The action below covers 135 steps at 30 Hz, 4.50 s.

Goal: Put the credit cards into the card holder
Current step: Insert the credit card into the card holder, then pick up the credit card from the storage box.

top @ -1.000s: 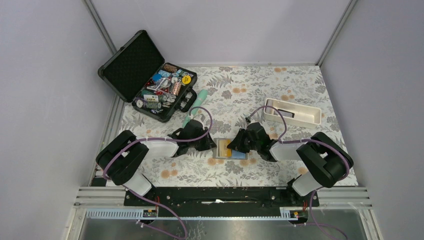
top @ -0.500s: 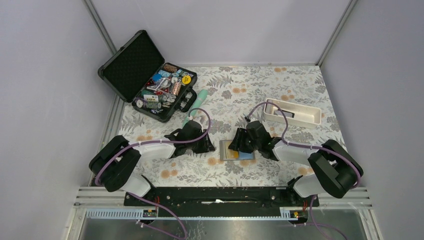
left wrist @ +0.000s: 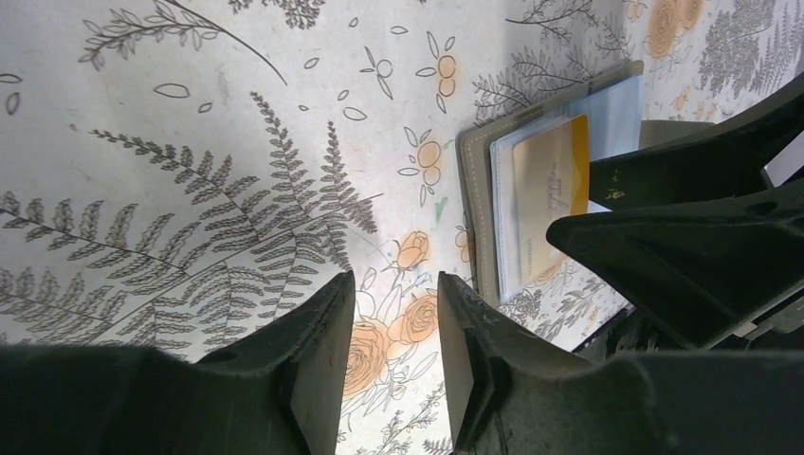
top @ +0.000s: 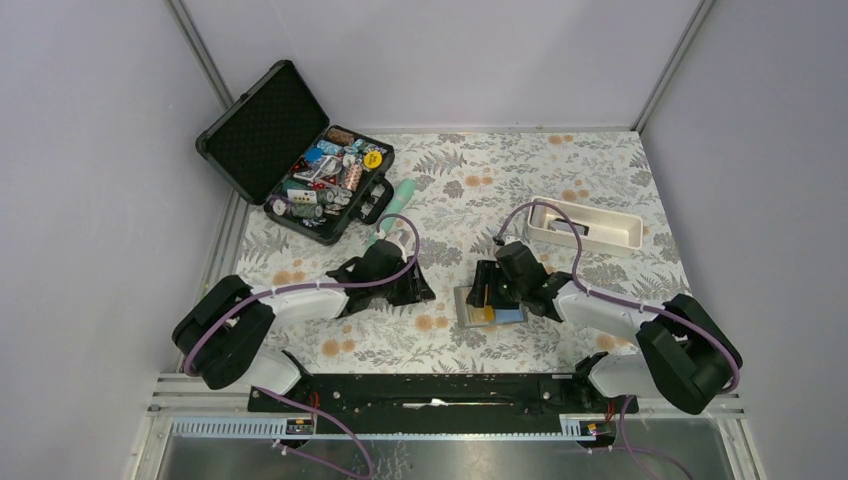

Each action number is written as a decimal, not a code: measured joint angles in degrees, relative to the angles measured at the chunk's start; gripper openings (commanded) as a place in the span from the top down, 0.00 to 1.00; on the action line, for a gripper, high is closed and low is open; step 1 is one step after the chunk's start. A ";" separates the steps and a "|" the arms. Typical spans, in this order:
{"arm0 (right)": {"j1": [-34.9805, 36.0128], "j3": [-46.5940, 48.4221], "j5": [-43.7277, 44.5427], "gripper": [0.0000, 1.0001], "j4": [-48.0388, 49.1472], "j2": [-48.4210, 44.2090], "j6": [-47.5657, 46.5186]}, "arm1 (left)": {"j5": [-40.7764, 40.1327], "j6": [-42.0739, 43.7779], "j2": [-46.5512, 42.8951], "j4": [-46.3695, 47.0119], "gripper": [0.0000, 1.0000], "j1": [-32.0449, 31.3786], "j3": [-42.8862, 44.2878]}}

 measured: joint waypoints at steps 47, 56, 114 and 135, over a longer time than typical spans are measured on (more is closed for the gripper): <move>-0.02 -0.59 -1.14 0.51 -5.14 -2.27 -1.03 | -2.19 -13.66 9.20 16.33 0.73 -10.73 -2.29; -0.02 -0.72 -2.64 0.52 -3.72 -1.77 0.22 | -2.08 -13.64 10.67 17.88 0.79 -10.75 -1.99; -22.84 27.41 9.90 0.02 -23.26 0.09 -17.64 | -0.85 19.74 -26.43 -30.84 0.01 28.63 19.82; -28.63 42.10 11.54 0.05 -16.72 29.66 -20.98 | 3.96 26.43 -29.57 -38.40 0.01 41.57 20.11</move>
